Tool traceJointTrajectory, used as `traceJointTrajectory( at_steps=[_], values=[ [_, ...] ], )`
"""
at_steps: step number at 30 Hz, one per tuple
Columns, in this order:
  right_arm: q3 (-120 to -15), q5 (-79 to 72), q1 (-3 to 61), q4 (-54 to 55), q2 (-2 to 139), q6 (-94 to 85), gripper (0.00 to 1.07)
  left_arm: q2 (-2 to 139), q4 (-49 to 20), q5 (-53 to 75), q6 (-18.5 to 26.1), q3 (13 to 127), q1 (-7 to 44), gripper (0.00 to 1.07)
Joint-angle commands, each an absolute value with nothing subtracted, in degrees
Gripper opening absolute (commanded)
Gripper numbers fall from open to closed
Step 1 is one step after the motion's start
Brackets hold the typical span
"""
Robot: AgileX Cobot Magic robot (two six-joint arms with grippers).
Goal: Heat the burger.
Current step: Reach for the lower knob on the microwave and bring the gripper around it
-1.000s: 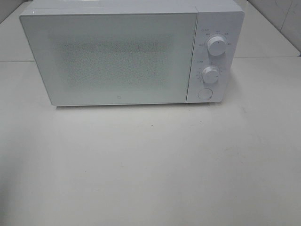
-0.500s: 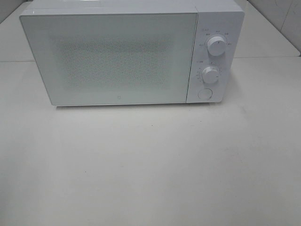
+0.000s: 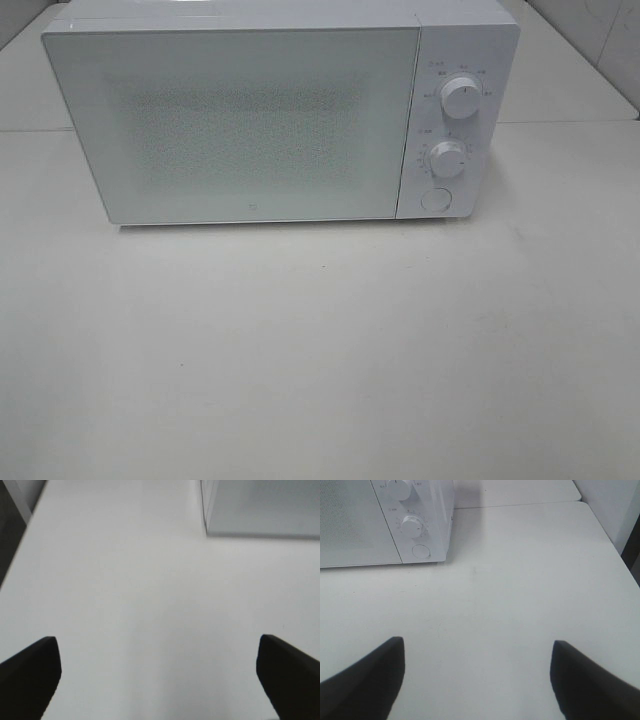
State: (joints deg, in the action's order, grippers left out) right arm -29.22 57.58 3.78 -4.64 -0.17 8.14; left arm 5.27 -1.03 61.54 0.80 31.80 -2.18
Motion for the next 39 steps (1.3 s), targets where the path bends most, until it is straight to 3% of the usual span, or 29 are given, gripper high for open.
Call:
traceJointTrajectory(
  at_steps=[1,39],
  values=[
    [-28.8,57.4,3.4,-4.5,-1.8,8.9,0.76,-0.5,-1.5,56.6,0.6,31.7,-2.1,0.99],
    [-28.8,57.4,3.4,-4.5,-1.4,8.8,0.76,-1.8,-7.6,59.1,0.6,28.4,-2.1,0.99]
  ],
)
